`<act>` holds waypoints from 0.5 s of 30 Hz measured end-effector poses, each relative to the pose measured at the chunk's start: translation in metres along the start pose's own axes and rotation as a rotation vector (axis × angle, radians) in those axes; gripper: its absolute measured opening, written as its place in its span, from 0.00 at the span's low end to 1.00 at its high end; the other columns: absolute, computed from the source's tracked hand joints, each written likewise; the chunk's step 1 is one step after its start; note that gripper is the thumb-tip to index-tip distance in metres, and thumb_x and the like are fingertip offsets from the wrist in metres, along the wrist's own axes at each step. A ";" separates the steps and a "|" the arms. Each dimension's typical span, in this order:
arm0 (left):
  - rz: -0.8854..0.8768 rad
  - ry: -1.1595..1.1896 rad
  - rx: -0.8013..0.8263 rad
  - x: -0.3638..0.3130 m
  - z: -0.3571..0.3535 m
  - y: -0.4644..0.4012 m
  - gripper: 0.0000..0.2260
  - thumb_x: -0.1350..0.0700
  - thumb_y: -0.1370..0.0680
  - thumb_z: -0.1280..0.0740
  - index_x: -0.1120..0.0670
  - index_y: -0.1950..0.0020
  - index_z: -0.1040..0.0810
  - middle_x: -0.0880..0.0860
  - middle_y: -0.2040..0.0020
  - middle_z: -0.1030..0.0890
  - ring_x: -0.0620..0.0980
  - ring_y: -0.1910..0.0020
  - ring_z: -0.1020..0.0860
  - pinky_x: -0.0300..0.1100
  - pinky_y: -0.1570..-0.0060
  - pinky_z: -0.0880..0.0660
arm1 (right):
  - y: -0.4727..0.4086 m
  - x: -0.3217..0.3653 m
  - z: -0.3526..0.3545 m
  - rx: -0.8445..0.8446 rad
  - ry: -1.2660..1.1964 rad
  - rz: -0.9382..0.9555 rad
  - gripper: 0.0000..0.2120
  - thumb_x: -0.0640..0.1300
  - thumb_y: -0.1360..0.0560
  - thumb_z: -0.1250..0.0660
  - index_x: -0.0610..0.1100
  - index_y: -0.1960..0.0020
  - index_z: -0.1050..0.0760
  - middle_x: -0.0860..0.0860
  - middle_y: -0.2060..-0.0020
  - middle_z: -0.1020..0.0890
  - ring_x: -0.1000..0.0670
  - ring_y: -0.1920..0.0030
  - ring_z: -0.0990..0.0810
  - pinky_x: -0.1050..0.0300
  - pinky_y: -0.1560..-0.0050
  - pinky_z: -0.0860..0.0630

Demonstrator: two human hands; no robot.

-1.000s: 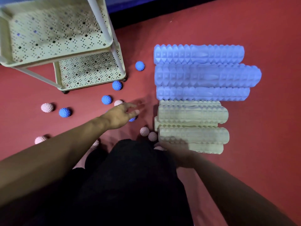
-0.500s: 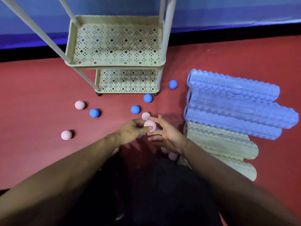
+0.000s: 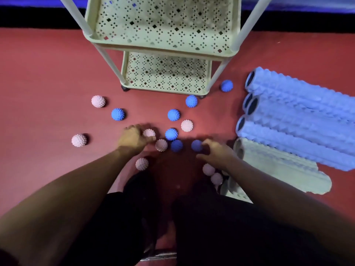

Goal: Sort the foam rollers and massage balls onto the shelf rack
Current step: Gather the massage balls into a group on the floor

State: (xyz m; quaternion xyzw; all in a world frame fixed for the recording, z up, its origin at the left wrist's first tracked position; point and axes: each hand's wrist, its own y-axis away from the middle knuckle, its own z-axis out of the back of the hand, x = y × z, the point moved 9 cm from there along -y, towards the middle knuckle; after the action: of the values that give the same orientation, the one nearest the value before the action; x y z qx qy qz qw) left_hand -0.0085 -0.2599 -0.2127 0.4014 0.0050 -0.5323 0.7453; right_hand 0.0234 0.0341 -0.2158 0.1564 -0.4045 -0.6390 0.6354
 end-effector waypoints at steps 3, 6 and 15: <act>0.012 -0.065 -0.028 0.016 -0.007 -0.017 0.23 0.41 0.28 0.27 0.50 0.37 0.20 0.60 0.44 0.18 0.61 0.42 0.22 0.47 0.43 0.28 | -0.002 -0.018 -0.006 -0.025 0.272 -0.033 0.27 0.65 0.30 0.30 0.53 0.36 0.28 0.49 0.41 0.20 0.44 0.39 0.22 0.49 0.40 0.28; 0.026 -0.067 0.004 0.038 -0.023 -0.033 0.28 0.34 0.33 0.33 0.44 0.36 0.22 0.55 0.46 0.17 0.58 0.44 0.20 0.45 0.44 0.25 | -0.005 -0.028 -0.026 0.069 0.403 -0.033 0.28 0.68 0.32 0.32 0.53 0.39 0.28 0.49 0.44 0.19 0.43 0.39 0.23 0.48 0.41 0.31; 0.047 0.073 0.055 0.047 -0.029 -0.030 0.23 0.46 0.26 0.27 0.52 0.34 0.25 0.58 0.38 0.24 0.58 0.37 0.25 0.48 0.35 0.29 | -0.001 -0.017 -0.035 -0.024 0.258 -0.026 0.17 0.62 0.28 0.36 0.52 0.46 0.27 0.52 0.48 0.19 0.47 0.46 0.20 0.50 0.46 0.27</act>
State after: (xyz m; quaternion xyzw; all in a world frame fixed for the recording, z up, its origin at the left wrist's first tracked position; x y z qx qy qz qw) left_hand 0.0000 -0.2833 -0.2705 0.4409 0.0084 -0.4995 0.7457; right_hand 0.0500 0.0393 -0.2433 0.2349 -0.3094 -0.6265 0.6757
